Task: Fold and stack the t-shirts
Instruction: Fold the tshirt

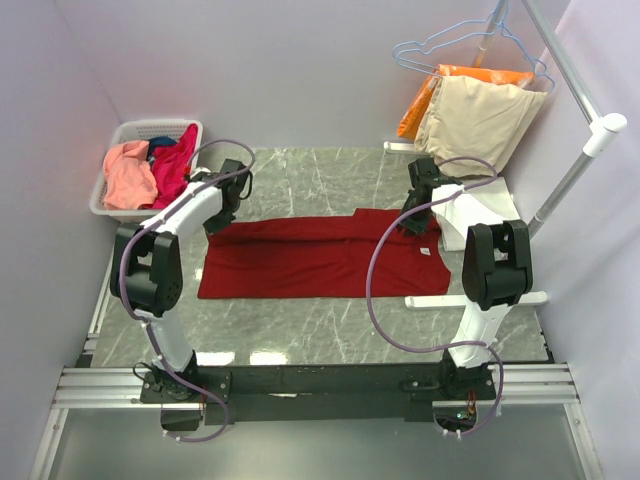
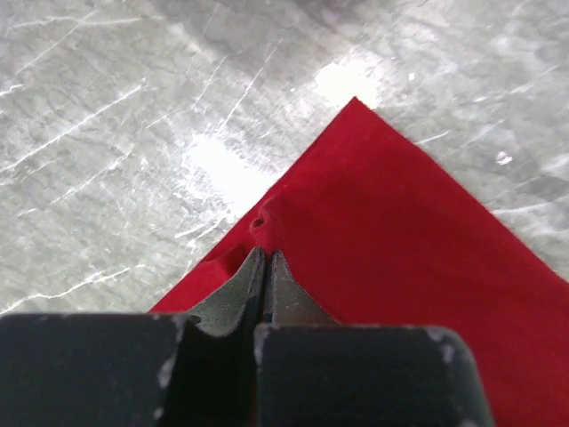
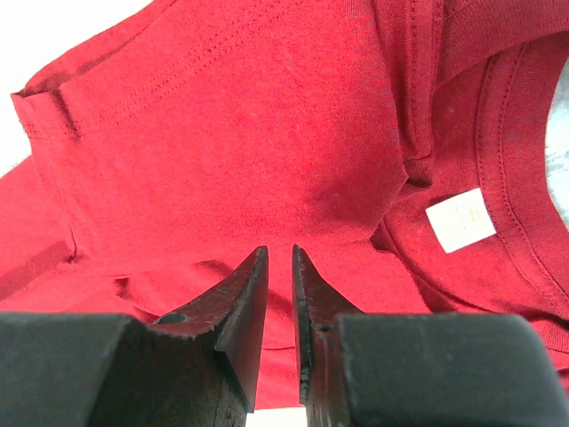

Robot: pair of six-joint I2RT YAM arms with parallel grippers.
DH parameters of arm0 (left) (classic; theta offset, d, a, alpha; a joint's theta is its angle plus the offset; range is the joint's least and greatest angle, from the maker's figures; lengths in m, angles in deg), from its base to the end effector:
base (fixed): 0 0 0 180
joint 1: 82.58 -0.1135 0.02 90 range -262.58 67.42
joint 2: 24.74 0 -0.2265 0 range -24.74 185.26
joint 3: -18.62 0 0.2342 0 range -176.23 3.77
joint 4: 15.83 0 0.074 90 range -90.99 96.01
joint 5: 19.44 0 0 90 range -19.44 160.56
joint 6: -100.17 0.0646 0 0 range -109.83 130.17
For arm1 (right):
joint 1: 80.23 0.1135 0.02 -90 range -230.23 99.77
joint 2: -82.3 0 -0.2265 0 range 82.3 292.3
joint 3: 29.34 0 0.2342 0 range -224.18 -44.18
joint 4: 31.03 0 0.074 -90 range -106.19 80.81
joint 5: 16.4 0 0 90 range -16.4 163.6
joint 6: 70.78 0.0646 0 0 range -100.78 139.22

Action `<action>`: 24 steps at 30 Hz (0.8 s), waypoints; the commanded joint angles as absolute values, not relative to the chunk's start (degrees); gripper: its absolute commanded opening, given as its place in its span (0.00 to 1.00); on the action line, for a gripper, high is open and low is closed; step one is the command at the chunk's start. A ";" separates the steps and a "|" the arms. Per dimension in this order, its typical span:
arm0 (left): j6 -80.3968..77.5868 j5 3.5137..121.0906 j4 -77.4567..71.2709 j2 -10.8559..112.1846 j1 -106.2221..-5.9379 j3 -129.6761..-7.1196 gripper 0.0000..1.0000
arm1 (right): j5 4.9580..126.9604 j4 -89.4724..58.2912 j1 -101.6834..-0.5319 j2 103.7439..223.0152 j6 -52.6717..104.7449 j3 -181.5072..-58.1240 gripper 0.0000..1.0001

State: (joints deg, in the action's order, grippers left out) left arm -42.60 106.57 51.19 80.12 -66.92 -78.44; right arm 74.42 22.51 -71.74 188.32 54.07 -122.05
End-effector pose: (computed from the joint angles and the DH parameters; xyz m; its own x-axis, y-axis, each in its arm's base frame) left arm 0.3407 -0.0561 0.1788 -0.6181 -0.4956 -0.6102 -0.6975 0.7038 0.1348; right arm 0.3610 0.0530 0.1499 -0.8275 0.4542 -0.3301 0.4031 0.8898 0.2139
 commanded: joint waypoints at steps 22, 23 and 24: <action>-43.79 106.51 50.87 73.79 -66.85 -65.57 0.64 | 83.52 24.68 -71.36 194.07 53.41 -135.57 0.34; -43.53 105.99 50.78 73.61 -66.85 -67.14 0.64 | 83.79 25.12 -71.53 195.57 52.89 -137.33 0.35; -43.00 105.72 50.78 73.26 -66.85 -67.85 0.66 | 84.32 26.17 -71.53 197.24 52.80 -141.61 0.35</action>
State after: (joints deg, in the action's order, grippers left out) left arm -44.19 105.50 51.59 74.37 -66.92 -62.58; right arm 80.06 24.94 -71.74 191.64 54.01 -132.28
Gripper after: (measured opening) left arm 0.639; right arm 0.342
